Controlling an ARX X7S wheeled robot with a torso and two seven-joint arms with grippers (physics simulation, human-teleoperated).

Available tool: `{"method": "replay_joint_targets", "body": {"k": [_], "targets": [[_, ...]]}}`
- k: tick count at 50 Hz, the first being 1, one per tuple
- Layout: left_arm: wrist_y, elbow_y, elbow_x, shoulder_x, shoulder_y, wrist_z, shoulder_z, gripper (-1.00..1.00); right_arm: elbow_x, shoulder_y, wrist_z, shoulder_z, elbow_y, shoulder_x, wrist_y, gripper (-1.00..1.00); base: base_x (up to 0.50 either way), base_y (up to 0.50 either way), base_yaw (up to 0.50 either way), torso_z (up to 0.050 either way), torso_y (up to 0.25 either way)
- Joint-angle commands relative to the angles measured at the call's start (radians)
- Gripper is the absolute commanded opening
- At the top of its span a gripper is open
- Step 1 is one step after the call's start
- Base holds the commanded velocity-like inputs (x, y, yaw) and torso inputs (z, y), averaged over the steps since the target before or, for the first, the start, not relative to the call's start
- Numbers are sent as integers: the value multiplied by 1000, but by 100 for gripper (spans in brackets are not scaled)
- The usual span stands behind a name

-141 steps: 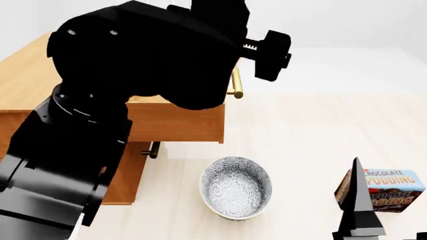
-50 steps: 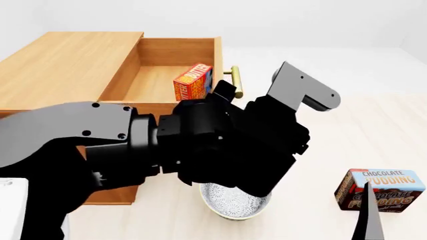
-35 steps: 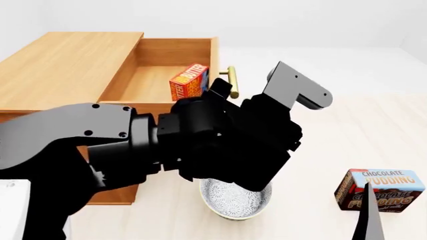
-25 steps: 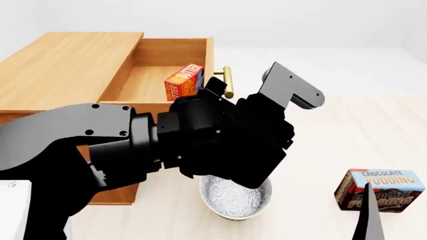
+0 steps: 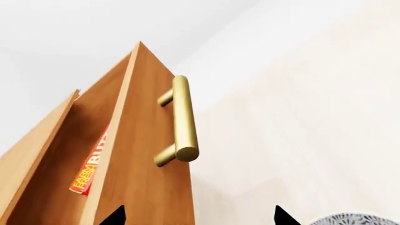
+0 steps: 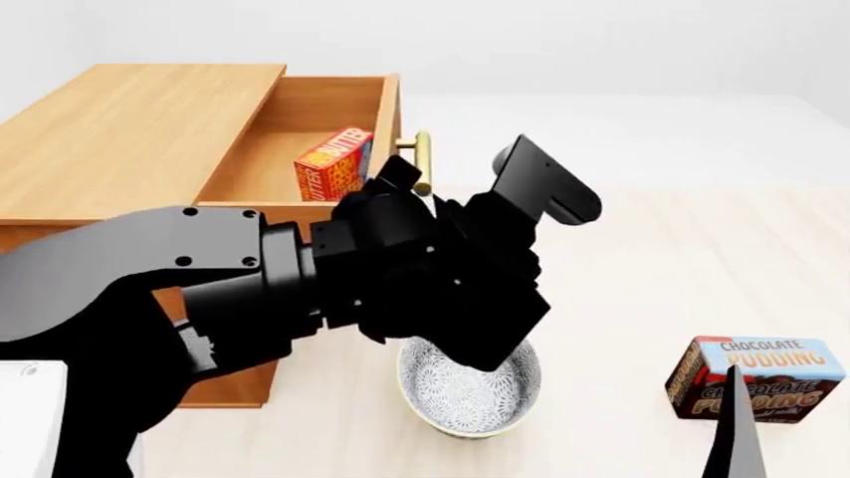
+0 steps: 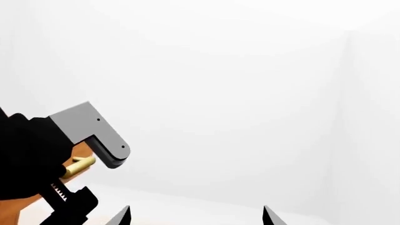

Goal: Put the butter at the back in the top drawer of the cabinet and close it.

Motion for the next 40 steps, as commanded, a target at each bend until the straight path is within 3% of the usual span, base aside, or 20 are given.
{"method": "replay_joint_targets", "body": {"k": [1,21,40], "targets": [[-36,-12,-63,0,12,-54,8,100,-2,3,-3,-2,-1,2,0,100,0,0,0,0,0],[-87,-98,-67,0,8,-58,9,100,27,17,-29,15,-1,2,6,100,0,0,0,0,0],[-163,-161,-42,0,12,-134,10,100,35,21,-42,21,-1,2,7,100,0,0,0,0,0]]}}
